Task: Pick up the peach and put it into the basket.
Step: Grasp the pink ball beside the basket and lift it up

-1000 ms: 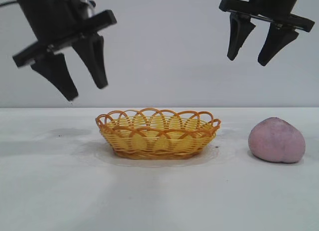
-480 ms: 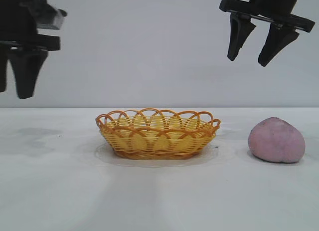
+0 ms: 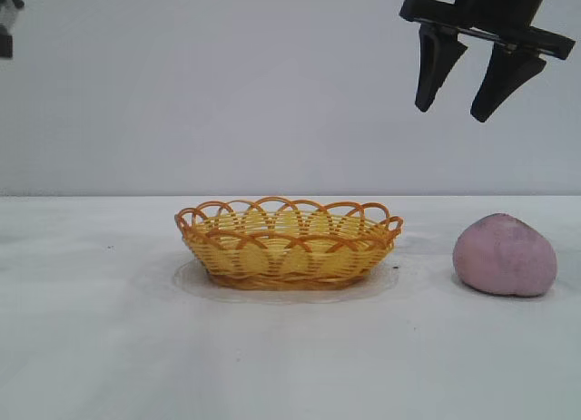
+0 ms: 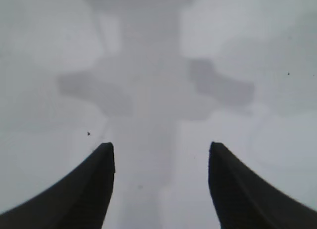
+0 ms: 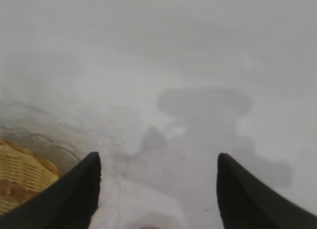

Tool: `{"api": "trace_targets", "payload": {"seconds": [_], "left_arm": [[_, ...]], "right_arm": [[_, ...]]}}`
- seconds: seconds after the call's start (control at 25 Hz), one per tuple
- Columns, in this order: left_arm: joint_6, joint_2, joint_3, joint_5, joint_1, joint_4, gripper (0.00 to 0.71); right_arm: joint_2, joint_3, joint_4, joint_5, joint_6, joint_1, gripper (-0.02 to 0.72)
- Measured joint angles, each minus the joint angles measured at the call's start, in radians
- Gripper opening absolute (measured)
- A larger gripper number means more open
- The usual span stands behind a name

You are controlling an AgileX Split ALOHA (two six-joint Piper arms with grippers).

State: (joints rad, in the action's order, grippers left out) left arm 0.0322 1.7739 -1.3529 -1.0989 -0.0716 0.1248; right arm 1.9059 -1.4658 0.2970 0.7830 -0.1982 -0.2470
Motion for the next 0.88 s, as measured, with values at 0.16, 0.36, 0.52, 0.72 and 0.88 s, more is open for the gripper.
{"api": "trace_targets", "payload": {"seconds": [0.16, 0.36, 0.52, 0.72, 0.88], "left_arm": [[0.000, -0.095, 0.000, -0.039, 0.000, -0.004, 0.366], [-0.003, -0.232, 0.000, -0.075, 0.000, -0.008, 0.366], [-0.013, -0.342, 0.002, -0.099, 0.000, -0.035, 0.366], [-0.025, -0.506, 0.119, -0.095, 0.000, -0.054, 0.366], [-0.027, -0.680, 0.311, -0.067, 0.000, -0.064, 0.366]], "right_arm": [[0.000, 0.000, 0.000, 0.004, 0.000, 0.000, 0.433], [0.000, 0.000, 0.000, 0.004, 0.000, 0.000, 0.433], [0.000, 0.000, 0.000, 0.008, 0.000, 0.000, 0.433], [0.000, 0.000, 0.000, 0.008, 0.000, 0.000, 0.433], [0.000, 0.000, 0.000, 0.008, 0.000, 0.000, 0.433]]}}
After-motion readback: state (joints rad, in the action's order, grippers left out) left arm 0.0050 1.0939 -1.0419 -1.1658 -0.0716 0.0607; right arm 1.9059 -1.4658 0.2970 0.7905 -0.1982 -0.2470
